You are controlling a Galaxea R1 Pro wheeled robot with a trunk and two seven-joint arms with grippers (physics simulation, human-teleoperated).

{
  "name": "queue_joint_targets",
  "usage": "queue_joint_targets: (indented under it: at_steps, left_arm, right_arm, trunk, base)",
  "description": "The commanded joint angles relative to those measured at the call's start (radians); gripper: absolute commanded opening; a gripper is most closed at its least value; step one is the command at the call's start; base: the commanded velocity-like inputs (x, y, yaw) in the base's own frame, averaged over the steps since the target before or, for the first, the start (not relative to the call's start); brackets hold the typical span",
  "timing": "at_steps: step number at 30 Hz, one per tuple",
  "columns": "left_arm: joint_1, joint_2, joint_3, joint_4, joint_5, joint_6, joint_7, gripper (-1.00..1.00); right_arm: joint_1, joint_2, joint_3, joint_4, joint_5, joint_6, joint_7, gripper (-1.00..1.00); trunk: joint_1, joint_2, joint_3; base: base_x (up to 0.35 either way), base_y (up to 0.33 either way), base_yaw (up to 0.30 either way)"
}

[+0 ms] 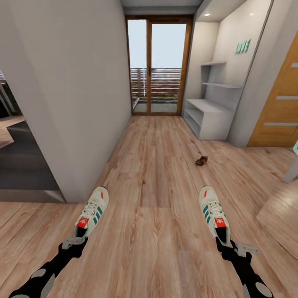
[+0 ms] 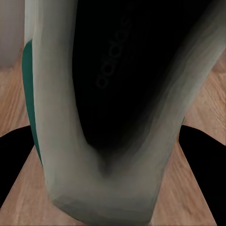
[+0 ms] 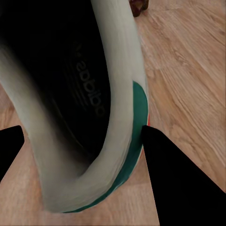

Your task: Pick up the two gym shoes and the two sandals from the corridor floor and place them onto the hallstand (shoe rack) in the corridor, making sure they are on the rack and not on the floor. Arrange them so the two gym shoes are next to each other and the two sandals are next to each other.

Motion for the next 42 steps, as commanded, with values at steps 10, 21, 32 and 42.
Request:
queue_joint_targets:
  at_steps: [10, 21, 32, 42]
  left_arm:
    - [-0.001, 0.001, 0.009, 0.000, -0.009, -0.004, -0.005, -1.00]
    - [-0.001, 0.001, 0.009, 0.000, -0.008, -0.004, -0.005, -1.00]
    - [-0.001, 0.001, 0.009, 0.000, -0.008, -0.004, -0.005, -1.00]
    - [-0.001, 0.001, 0.009, 0.000, -0.008, -0.004, -0.005, -1.00]
  right_arm:
    - [-0.001, -0.055, -0.008, -0.012, 0.006, -0.004, 0.007, -1.00]
    - [-0.001, -0.075, -0.010, -0.016, 0.003, -0.003, 0.009, -1.00]
    - [-0.001, -0.075, -0.008, -0.038, 0.003, -0.002, 0.010, -1.00]
    - [-0.001, -0.075, -0.008, -0.040, 0.003, -0.002, 0.011, -1.00]
  trunk:
    - [0.000, 0.000, -0.001]
    - [0.000, 0.000, -0.001]
    - [0.000, 0.000, -0.001]
    - [0.000, 0.000, -0.001]
  base:
    - [0.341, 0.000, 0.000]
    - [0.341, 0.000, 0.000]
    - [0.341, 0.000, 0.000]
    - [0.341, 0.000, 0.000]
